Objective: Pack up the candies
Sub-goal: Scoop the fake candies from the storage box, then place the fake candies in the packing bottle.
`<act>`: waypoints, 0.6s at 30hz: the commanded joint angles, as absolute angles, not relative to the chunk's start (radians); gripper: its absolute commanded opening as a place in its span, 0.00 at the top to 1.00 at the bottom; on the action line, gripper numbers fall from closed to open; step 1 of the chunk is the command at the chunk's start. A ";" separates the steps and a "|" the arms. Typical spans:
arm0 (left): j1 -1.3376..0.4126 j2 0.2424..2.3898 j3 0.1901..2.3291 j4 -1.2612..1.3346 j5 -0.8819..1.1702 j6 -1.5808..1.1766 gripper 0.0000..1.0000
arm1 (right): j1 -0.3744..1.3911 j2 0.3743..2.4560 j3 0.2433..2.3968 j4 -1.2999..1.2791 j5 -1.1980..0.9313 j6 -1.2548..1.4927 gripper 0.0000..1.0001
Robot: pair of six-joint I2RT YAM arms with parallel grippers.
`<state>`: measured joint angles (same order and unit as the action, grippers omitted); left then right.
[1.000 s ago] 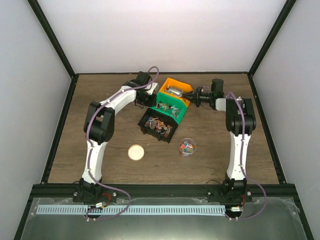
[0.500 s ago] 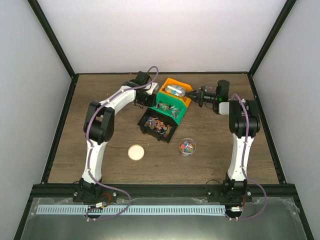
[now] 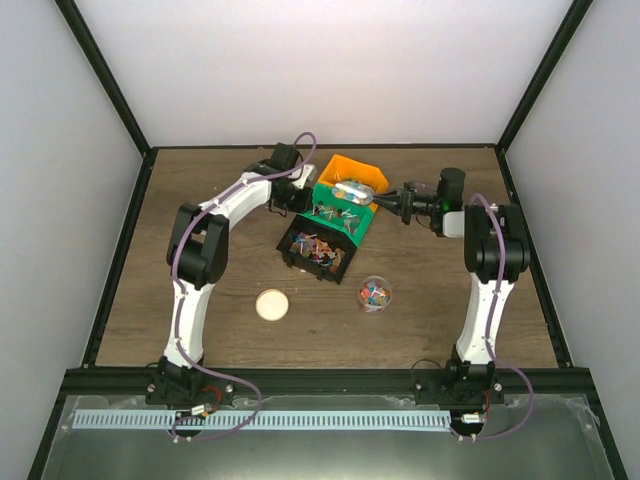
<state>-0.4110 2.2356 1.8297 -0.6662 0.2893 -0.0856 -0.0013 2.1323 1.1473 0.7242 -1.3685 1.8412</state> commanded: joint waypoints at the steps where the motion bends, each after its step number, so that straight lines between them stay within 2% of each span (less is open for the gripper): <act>1: -0.397 2.205 1.808 -0.646 0.263 -0.110 0.96 | -0.030 2.032 1.082 0.726 -1.409 1.823 0.99; 3: -0.397 2.203 1.807 -0.647 0.256 -0.110 0.94 | -0.046 1.987 1.023 0.725 -1.416 1.803 0.99; 8: -0.397 2.184 1.798 -0.641 0.256 -0.110 0.80 | -0.106 1.826 0.879 0.598 -1.436 1.666 0.99; 13: -0.397 2.157 1.775 -0.629 0.270 -0.119 0.77 | -0.176 1.678 0.867 0.043 -1.457 1.229 0.99; 18: -0.399 2.135 1.747 -0.621 0.276 -0.124 0.76 | -0.266 1.533 0.804 -0.242 -1.489 1.002 0.99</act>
